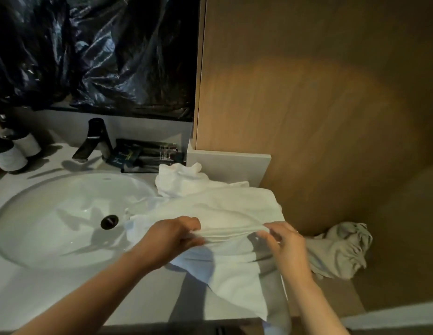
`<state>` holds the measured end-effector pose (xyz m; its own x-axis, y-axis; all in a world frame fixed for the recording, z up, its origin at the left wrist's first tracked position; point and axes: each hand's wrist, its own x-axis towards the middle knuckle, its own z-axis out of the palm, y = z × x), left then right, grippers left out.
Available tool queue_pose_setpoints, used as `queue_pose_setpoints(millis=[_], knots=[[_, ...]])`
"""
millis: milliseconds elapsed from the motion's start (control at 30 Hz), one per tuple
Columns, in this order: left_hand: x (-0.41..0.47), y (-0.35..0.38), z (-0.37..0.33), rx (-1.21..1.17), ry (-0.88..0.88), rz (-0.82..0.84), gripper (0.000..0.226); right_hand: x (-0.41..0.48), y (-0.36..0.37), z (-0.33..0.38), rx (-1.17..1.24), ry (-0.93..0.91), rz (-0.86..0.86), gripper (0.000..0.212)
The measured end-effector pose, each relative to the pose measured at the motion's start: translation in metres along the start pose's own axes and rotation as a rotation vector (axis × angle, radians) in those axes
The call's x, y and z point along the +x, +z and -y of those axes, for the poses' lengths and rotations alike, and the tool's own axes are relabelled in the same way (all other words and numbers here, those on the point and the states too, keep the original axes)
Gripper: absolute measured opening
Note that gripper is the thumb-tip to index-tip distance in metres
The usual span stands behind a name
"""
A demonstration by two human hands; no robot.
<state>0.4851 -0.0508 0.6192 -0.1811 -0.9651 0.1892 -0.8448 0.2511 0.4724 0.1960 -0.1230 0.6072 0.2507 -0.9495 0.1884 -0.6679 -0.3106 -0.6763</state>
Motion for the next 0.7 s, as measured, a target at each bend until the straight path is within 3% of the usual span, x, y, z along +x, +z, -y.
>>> queue_pose_setpoints(millis=[100, 267, 367, 467, 600, 700], knots=[[-0.010, 0.013, 0.004, -0.018, -0.045, 0.102, 0.055, -0.013, 0.002, -0.008, 0.058, 0.043, 0.028, 0.022], [-0.019, 0.023, 0.004, -0.109, -0.110, 0.258, 0.062, -0.033, 0.006, -0.019, 0.283, 0.185, 0.145, 0.031], [-0.017, 0.023, -0.005, -0.175, -0.119, 0.193, 0.054, -0.041, 0.006, -0.020, 0.336, 0.277, 0.090, 0.008], [0.006, 0.019, -0.017, -0.109, -0.050, 0.028, 0.046, -0.041, 0.007, -0.021, 0.324, 0.399, -0.007, 0.042], [0.064, 0.011, -0.026, -0.077, -0.045, -0.141, 0.015, -0.012, 0.012, -0.008, 0.465, 0.846, 0.097, 0.049], [0.101, 0.015, -0.023, -0.030, -0.148, -0.008, 0.035, 0.000, 0.019, -0.004, 0.649, 1.002, 0.093, 0.038]])
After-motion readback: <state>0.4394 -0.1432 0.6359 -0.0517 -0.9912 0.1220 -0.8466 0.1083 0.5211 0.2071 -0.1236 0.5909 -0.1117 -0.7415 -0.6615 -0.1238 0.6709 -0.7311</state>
